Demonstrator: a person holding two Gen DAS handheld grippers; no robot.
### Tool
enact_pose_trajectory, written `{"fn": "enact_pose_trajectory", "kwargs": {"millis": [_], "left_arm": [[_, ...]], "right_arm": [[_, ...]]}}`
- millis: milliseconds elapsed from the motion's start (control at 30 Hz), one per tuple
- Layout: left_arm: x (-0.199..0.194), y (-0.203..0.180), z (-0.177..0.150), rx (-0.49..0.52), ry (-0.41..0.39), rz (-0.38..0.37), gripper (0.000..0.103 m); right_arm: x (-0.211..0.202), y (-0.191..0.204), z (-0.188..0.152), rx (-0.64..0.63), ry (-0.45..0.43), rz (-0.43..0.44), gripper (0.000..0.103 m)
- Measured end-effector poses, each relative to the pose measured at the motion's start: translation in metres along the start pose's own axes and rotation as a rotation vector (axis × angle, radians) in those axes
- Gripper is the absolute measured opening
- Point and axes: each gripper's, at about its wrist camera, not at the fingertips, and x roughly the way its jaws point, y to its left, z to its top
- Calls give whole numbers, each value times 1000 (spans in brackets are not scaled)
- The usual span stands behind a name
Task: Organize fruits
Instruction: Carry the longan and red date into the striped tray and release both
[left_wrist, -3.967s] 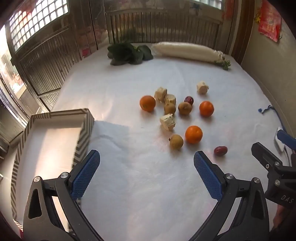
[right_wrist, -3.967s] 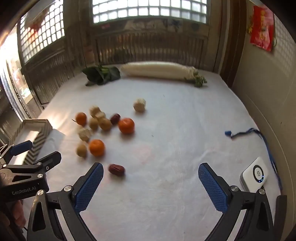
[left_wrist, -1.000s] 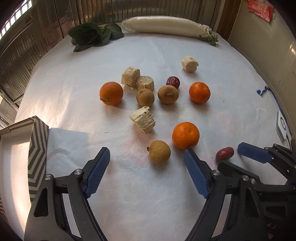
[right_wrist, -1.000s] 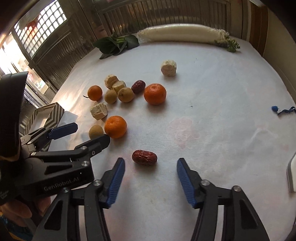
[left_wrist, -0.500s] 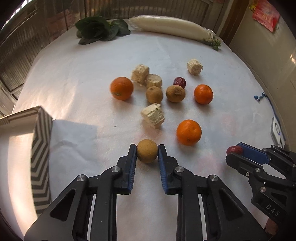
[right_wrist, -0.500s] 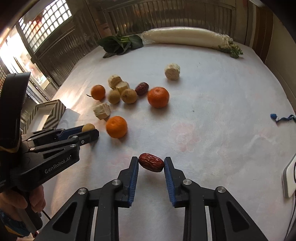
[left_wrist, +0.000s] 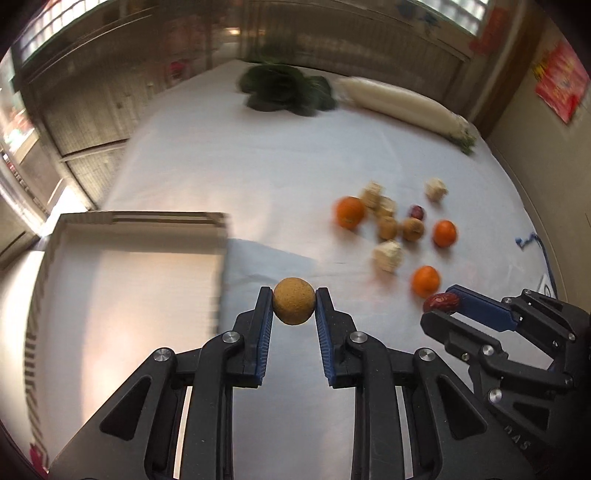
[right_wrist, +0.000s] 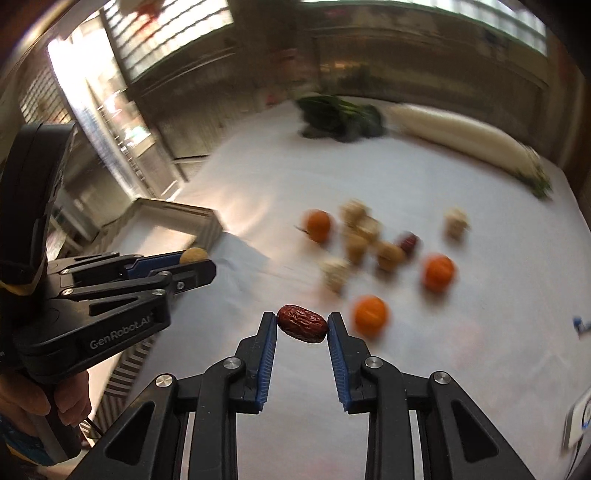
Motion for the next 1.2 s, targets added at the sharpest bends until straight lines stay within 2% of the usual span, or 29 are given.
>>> {"fn": "enact_pose_trajectory", "kwargs": {"millis": [233,567,900,1200], "left_arm": [[-8,61,-2,-86,6,91,22],[19,130,1,-219,75,153,22],[40,159,6,-295,96,201,22],[47,166,7,-310,97,236,22]], "right_arm": [[25,57,30,-112,5,91,27],[74,109,62,-206,40,172,27],[115,122,72,-242,102,191,27],[141,139,69,-313,147,179,28]]}}
